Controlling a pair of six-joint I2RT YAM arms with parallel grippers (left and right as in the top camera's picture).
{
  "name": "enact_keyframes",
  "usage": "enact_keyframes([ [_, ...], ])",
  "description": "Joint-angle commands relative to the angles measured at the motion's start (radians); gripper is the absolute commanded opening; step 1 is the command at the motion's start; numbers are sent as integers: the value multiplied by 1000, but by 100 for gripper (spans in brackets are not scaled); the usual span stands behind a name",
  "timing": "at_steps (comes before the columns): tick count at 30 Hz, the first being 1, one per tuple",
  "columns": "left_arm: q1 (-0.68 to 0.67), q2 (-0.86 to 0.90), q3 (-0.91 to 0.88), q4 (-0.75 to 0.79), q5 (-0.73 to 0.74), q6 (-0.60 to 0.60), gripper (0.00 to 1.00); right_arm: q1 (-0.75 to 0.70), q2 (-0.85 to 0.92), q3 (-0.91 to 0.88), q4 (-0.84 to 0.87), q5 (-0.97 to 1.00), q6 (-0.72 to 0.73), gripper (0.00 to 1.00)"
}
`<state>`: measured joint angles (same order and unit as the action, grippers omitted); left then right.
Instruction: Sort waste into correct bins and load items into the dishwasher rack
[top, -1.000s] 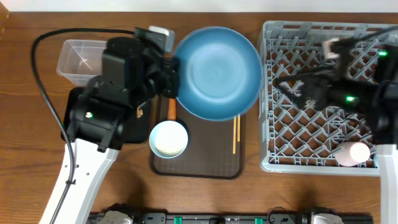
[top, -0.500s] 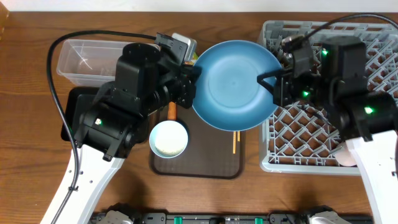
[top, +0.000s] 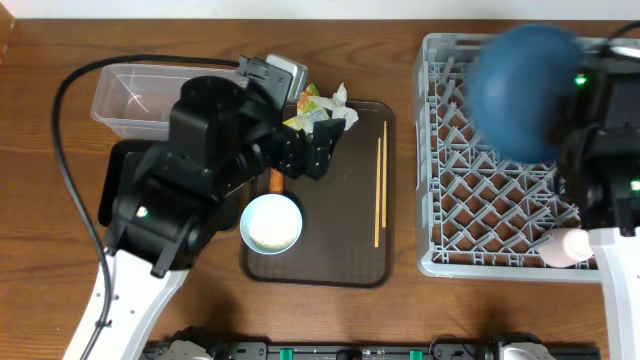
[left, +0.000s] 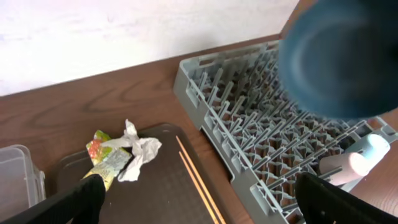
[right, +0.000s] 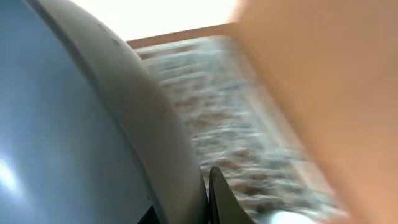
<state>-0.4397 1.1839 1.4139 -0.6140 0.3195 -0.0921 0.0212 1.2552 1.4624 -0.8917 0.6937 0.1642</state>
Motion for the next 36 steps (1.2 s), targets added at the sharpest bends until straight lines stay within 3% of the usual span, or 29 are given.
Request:
enact_keyframes([
  [1, 2, -9, 5, -2, 9, 6, 98, -60, 23, 7, 27, 397, -74, 1],
  [5, 2, -8, 5, -6, 9, 6, 98, -150, 93, 7, 36, 507, -95, 1],
  [11, 2, -8, 5, -16, 9, 6, 98, -255, 224, 7, 96, 521, -100, 1],
  [13, 2, -8, 5, -18, 9, 6, 98, -278, 276, 7, 173, 536, -166, 1],
  [19, 2, -8, 5, -51, 9, 6, 98, -303, 407, 7, 524, 541, -586, 1],
  [24, 2, -7, 5, -55, 9, 6, 98, -284, 469, 7, 593, 365, -809, 1],
  [36, 2, -2, 5, -66, 10, 6, 98, -253, 531, 7, 626, 294, -978, 1],
])
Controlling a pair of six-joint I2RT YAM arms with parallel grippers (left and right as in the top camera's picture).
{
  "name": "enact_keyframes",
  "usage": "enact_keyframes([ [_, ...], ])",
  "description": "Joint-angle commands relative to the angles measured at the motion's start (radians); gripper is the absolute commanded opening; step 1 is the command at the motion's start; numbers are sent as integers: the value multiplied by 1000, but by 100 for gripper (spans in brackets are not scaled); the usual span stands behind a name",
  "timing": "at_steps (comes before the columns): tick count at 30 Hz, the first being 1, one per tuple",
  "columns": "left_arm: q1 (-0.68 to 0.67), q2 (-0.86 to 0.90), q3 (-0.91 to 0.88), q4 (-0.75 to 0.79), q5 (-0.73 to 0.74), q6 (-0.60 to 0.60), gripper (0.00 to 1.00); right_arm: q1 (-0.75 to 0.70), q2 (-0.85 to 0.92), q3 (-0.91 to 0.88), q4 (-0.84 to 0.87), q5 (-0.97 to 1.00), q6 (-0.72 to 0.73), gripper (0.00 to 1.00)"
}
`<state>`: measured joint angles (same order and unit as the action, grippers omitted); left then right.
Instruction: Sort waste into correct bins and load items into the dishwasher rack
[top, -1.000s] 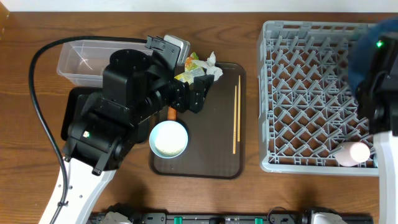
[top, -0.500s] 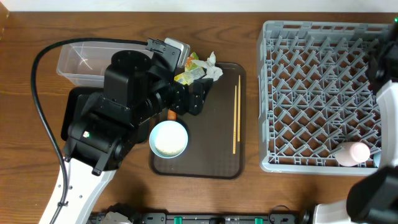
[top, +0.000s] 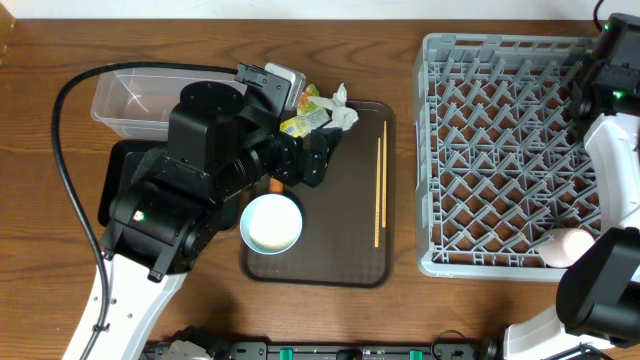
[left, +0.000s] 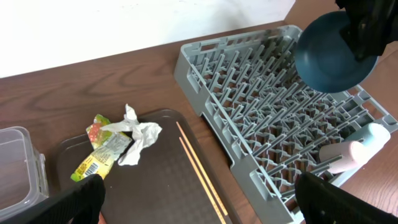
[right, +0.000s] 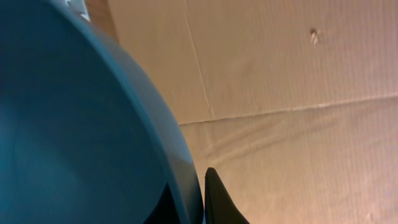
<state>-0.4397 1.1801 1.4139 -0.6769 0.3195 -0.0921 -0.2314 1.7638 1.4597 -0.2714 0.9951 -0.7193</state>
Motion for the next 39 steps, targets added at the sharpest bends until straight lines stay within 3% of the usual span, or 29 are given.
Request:
enact_keyframes([
  [1, 2, 2, 4, -3, 10, 6, 98, -3, 23, 10, 22, -8, -117, 1],
  [10, 2, 4, 4, -3, 10, 6, 98, -5, 23, 10, 212, -9, -338, 1],
  [29, 2, 15, 4, -33, 9, 6, 98, -20, 96, 8, 161, -29, -287, 1],
  [30, 2, 15, 4, -33, 9, 6, 98, -17, 100, 8, 161, -30, -287, 4],
  [31, 2, 15, 4, -33, 9, 6, 98, -12, 101, 8, 161, -32, -286, 18],
  [32, 2, 15, 4, -33, 9, 6, 98, -6, 101, 8, 159, -37, -279, 41],
  [33, 2, 15, 4, -33, 9, 6, 98, 3, 101, 8, 159, -39, -261, 83],
  [34, 2, 15, 4, -33, 9, 6, 98, 11, 100, 8, 160, -38, -236, 99],
  [39, 2, 15, 4, -34, 9, 6, 98, 37, 92, 8, 154, -37, 57, 99],
])
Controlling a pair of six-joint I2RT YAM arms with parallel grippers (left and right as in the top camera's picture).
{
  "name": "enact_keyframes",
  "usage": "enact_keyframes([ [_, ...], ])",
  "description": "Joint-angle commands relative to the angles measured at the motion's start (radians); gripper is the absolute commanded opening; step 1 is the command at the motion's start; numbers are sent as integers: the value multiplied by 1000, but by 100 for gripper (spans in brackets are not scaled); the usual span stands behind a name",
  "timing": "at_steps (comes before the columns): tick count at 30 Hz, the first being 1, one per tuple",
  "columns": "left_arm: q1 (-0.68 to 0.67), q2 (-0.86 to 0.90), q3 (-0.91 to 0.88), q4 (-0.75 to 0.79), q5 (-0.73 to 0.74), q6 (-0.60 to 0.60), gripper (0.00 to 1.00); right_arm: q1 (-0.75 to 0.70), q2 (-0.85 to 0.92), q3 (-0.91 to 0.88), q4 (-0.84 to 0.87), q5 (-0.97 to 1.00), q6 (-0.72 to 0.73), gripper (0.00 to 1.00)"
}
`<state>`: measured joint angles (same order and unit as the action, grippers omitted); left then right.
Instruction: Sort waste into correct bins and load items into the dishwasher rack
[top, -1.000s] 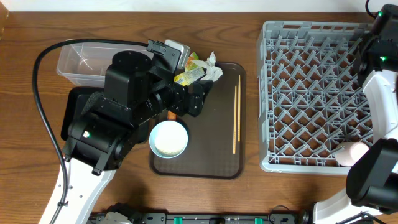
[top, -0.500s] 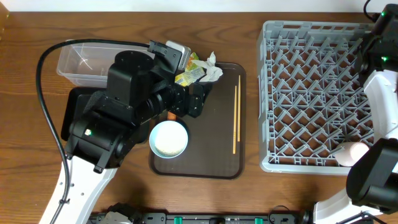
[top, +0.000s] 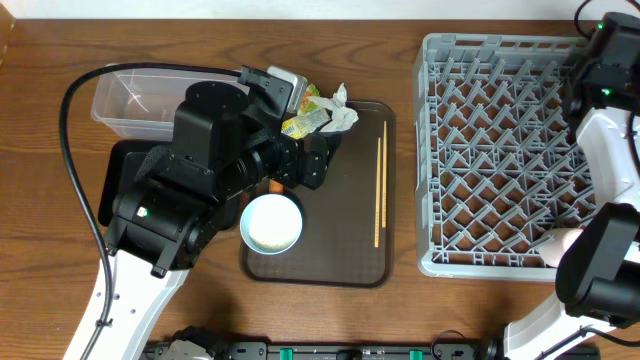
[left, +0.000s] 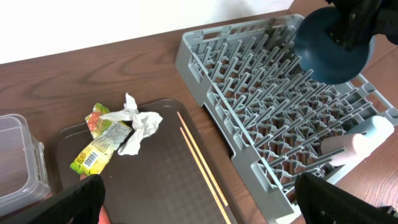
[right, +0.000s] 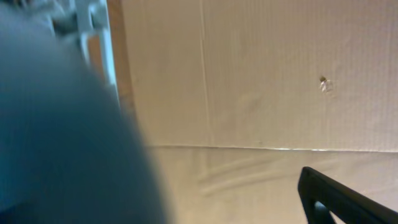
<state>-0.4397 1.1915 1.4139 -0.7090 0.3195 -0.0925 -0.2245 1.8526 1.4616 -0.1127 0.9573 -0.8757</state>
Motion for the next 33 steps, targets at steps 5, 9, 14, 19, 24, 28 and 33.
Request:
enact_keyframes([
  [5, 2, 3, 4, -17, 9, 6, 98, 74, -18, 6, -134, -35, 356, 99],
  [9, 2, 3, 4, -24, 9, 6, 98, 123, -38, 6, -190, -56, 439, 99],
  [14, 2, 3, 4, -34, 9, 6, 98, 177, -87, 6, -281, -182, 505, 99],
  [19, 2, 3, 4, -42, 9, 7, 98, 240, -135, 6, -412, -328, 591, 99],
  [24, 2, 3, 4, -39, -44, 7, 98, 306, -205, 6, -636, -535, 842, 99],
  [28, 2, 6, 1, -46, -201, 7, 98, 323, -262, 6, -776, -916, 1004, 99],
  [33, 2, 58, -22, -47, -278, 6, 98, 324, -283, 6, -856, -1285, 1055, 99],
])
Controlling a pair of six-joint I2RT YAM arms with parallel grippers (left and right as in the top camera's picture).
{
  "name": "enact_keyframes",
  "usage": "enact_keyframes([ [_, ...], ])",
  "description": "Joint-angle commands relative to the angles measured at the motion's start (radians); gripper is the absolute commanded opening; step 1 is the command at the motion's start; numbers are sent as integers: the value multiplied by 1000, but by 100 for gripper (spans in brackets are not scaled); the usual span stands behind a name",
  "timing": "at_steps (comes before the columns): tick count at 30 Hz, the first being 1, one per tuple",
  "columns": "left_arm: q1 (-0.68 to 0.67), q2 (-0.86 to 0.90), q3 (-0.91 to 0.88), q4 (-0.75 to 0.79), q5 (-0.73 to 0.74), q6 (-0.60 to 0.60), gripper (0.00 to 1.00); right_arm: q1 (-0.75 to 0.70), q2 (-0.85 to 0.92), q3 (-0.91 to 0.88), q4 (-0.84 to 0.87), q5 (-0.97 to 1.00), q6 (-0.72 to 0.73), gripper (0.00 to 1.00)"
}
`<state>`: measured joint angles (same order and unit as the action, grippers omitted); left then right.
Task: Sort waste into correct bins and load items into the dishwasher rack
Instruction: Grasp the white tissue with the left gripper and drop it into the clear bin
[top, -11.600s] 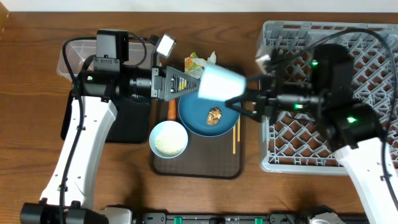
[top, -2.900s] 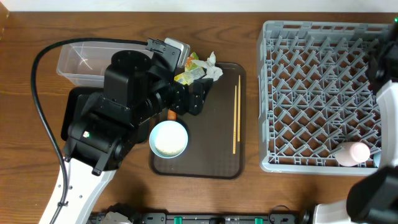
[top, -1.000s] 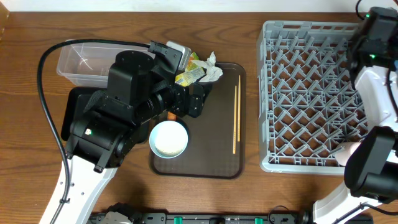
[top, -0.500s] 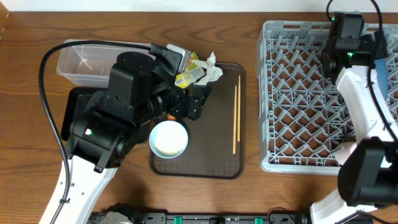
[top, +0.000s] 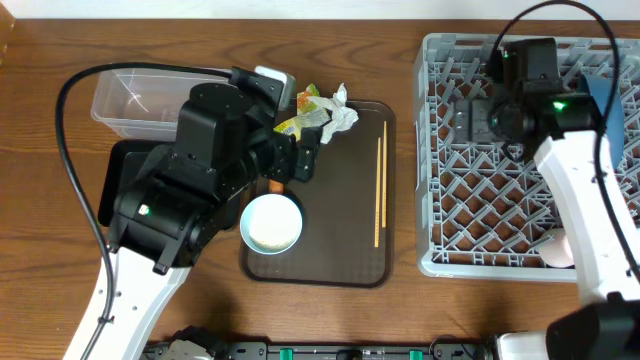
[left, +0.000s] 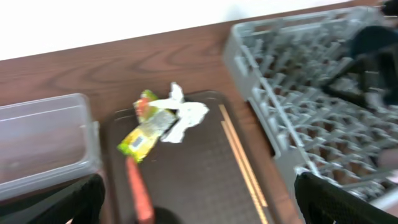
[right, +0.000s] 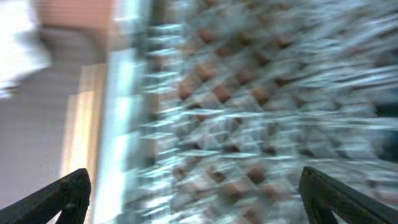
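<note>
The grey dishwasher rack (top: 500, 160) stands at the right. A blue bowl (top: 600, 96) shows on edge at its right side, and a pale cup (top: 560, 250) lies at its near right corner. My right gripper (right: 199, 193) hangs open and empty over the rack's back middle, in a blurred view. The brown tray (top: 340, 240) holds a white bowl (top: 271, 223), chopsticks (top: 379, 190), a carrot (left: 138, 193), a snack wrapper (left: 144, 137) and crumpled tissue (left: 183, 115). Above the tray's left part, my left gripper (left: 199, 205) is open and empty.
A clear plastic container (top: 130, 95) sits at the back left. A black bin (top: 115, 180) lies partly under my left arm. A black cable (top: 65, 150) loops over the table's left side.
My right gripper has let go of the blue bowl, which now stands in the rack's right side, and has moved left over the rack. My left wrist view has turned left, bringing the carrot into view.
My right gripper first carried the blue bowl above the rack. It then held it at the rack's far right corner for two moments. Now the bowl sits in the rack and the gripper is open. My left gripper stayed open over the tray throughout.
</note>
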<state>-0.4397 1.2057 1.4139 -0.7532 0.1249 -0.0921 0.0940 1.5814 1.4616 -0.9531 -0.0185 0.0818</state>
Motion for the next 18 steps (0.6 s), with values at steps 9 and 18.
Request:
enact_keyframes([
  [9, 2, 290, -35, 13, -58, 6, 94, 5, -12, 6, -97, -323, 144, 99],
  [18, 2, 490, -35, 183, -55, 92, 91, 5, -12, 6, -103, -321, 182, 98],
])
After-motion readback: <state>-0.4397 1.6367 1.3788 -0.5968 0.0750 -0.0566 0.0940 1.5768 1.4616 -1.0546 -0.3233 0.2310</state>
